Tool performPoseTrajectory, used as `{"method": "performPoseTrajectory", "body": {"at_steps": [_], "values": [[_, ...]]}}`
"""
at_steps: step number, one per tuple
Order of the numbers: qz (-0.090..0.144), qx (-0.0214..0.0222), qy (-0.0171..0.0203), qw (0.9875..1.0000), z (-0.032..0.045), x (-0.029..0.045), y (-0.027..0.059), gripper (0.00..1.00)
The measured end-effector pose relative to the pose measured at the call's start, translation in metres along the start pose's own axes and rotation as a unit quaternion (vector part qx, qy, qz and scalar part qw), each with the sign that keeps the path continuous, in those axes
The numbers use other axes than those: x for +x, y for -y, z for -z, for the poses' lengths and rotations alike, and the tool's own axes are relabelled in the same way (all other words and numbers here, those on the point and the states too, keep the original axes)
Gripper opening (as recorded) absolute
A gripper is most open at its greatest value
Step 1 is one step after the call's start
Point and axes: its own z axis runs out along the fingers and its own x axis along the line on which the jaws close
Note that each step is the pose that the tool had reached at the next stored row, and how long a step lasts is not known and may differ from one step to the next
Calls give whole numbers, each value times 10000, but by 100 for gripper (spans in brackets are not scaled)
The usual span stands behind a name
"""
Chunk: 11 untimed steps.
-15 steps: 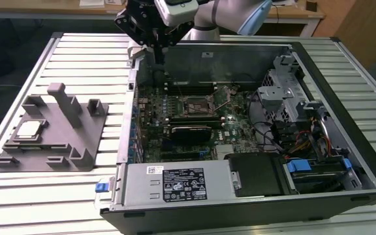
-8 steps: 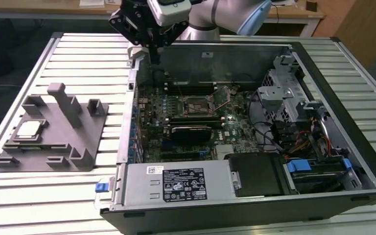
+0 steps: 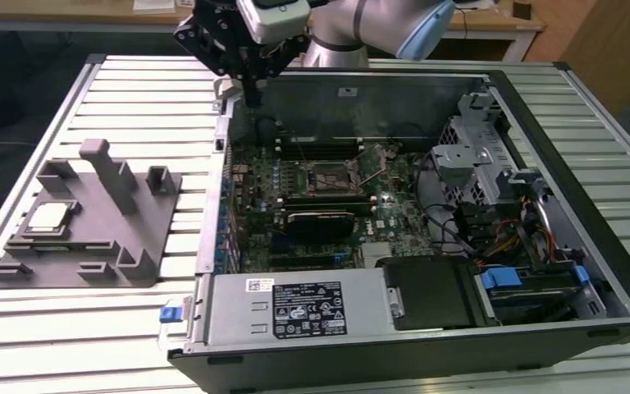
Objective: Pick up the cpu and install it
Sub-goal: 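Reach for the cpu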
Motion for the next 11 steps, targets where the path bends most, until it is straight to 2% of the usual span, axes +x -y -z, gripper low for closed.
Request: {"method": "performPoseTrajectory", "body": {"at_steps": [11], "values": [[0, 0, 2, 10000, 4, 141, 11, 11]]}}
